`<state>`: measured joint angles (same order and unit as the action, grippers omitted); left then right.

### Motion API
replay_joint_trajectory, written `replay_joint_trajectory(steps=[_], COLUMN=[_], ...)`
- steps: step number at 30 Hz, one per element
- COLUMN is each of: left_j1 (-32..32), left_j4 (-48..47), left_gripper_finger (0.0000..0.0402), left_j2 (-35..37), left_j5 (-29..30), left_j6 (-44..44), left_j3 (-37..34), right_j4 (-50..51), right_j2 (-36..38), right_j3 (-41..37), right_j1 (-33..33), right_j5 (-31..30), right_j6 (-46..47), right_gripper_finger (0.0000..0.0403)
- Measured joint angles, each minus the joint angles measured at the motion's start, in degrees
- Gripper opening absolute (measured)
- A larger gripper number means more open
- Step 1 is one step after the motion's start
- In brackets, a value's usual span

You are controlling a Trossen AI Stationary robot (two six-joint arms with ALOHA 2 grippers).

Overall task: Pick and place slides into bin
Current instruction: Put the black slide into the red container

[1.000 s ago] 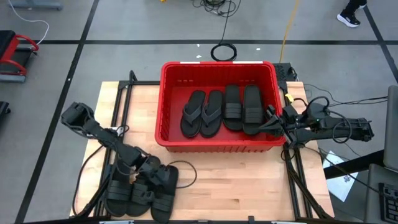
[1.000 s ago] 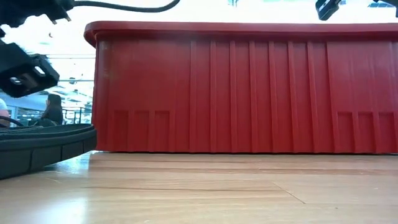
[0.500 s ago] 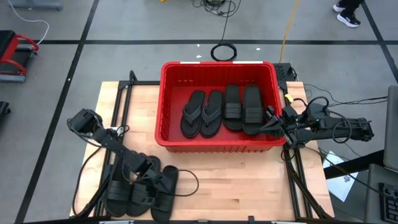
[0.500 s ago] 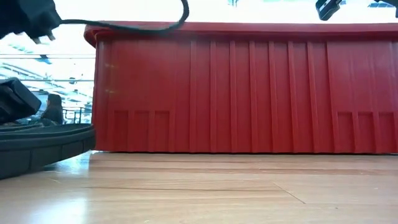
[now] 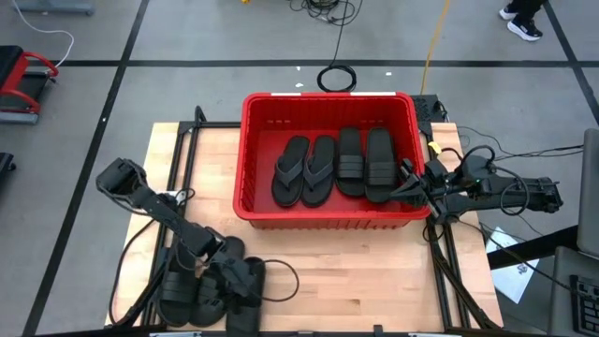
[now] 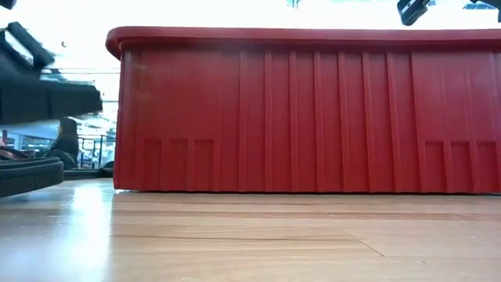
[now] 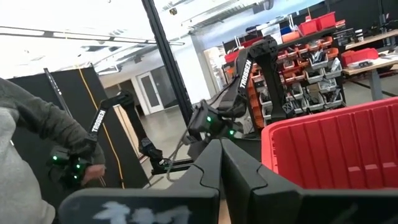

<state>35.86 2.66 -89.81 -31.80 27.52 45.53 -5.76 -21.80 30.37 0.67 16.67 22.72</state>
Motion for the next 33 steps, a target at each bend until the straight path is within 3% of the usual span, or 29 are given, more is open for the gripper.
replay_joint_trajectory(steps=[6,12,16,19,27,31,33], left_j1=[3.0,3.5,0.5,-2.6,-12.8,-20.3,-24.4], left_j4=[-8.5,-33.6,-50.5,-57.6,-58.1,-52.9,-46.5], left_gripper_finger=[0.0004,0.0003,0.0004,0.0002,0.0002,0.0001,0.0001], left_j2=[4.2,6.6,8.5,10.9,15.9,15.8,15.8], left_j5=[5.2,13.0,18.0,23.4,39.5,40.8,38.8], left_j6=[-1.5,-8.0,-12.2,-14.2,-26.5,-36.7,-41.6], left_j3=[9.2,25.1,33.0,37.3,47.7,51.8,52.0], right_j4=[0.2,0.4,0.4,0.3,-0.1,-0.5,-0.5], right_j2=[0.0,0.0,0.0,0.0,0.0,0.0,0.0], right_j3=[0.0,0.0,0.0,0.0,0.0,0.0,0.0], right_j1=[0.0,0.0,0.0,0.0,0.0,0.0,0.0], right_j5=[0.0,-0.2,-0.3,-0.3,-0.3,-0.3,-0.3], right_j6=[-0.1,-2.7,-4.0,-4.4,-7.9,-8.9,-9.7], right_gripper_finger=[0.0,0.0,0.0,0.0,0.0,0.0,0.0])
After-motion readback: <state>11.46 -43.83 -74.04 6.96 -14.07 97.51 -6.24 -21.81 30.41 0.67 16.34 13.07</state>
